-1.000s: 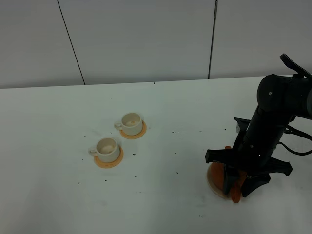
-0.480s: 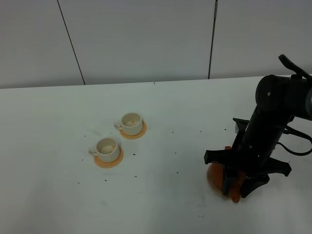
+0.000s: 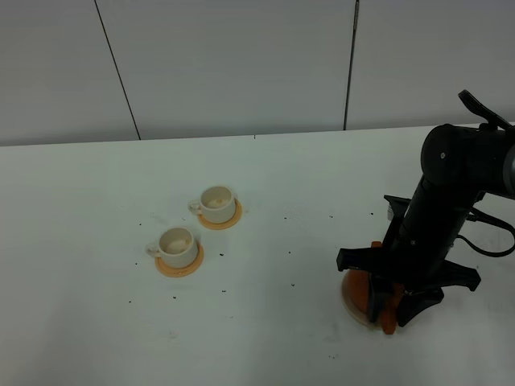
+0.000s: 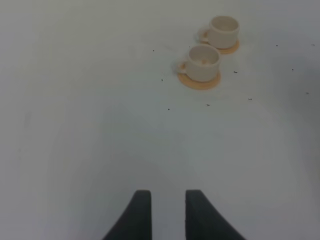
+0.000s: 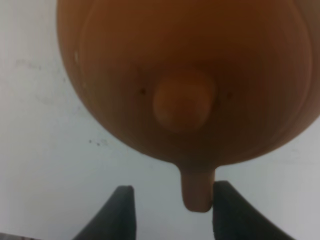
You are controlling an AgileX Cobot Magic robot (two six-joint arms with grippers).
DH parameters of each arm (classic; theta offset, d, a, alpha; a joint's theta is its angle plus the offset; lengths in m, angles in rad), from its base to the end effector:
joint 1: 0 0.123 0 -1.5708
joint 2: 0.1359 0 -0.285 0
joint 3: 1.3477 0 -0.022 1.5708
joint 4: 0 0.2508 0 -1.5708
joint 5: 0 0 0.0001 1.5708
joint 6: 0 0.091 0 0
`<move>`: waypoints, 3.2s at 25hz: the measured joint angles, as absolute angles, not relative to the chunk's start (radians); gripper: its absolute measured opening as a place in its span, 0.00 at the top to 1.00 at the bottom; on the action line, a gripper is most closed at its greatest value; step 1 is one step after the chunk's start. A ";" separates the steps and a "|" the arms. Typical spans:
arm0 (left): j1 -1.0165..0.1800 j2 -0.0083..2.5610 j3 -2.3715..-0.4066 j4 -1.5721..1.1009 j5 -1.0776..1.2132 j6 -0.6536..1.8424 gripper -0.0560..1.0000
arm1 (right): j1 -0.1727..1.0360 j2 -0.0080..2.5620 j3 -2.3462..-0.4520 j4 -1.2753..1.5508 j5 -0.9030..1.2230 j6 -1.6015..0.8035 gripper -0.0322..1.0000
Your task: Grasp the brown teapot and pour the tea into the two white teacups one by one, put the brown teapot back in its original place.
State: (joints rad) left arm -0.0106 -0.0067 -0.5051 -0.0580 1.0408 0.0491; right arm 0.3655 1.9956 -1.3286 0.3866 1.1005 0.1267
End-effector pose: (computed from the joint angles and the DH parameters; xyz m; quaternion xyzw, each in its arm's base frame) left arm -0.0058 -0.0045 0.2804 0.0262 0.8441 -0.0187 0.5352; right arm 0.3315 0.1596 0.1599 0.0211 -0.9844 -0.1481 0.0926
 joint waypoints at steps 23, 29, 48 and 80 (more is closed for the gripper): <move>-0.011 -0.007 -0.505 -0.058 1.041 0.049 0.72 | 0.366 2.031 -1.328 0.412 1.100 0.128 0.71; -0.011 -0.007 -0.505 -0.058 1.041 0.049 0.72 | 0.366 2.031 -1.328 0.412 1.100 0.127 0.71; -0.011 -0.007 -0.505 -0.058 1.041 0.049 0.72 | 0.366 2.031 -1.328 0.419 1.096 0.056 0.88; -0.011 -0.007 -0.505 -0.058 1.041 0.049 0.72 | 0.366 1.975 -1.328 0.313 1.099 -0.010 0.88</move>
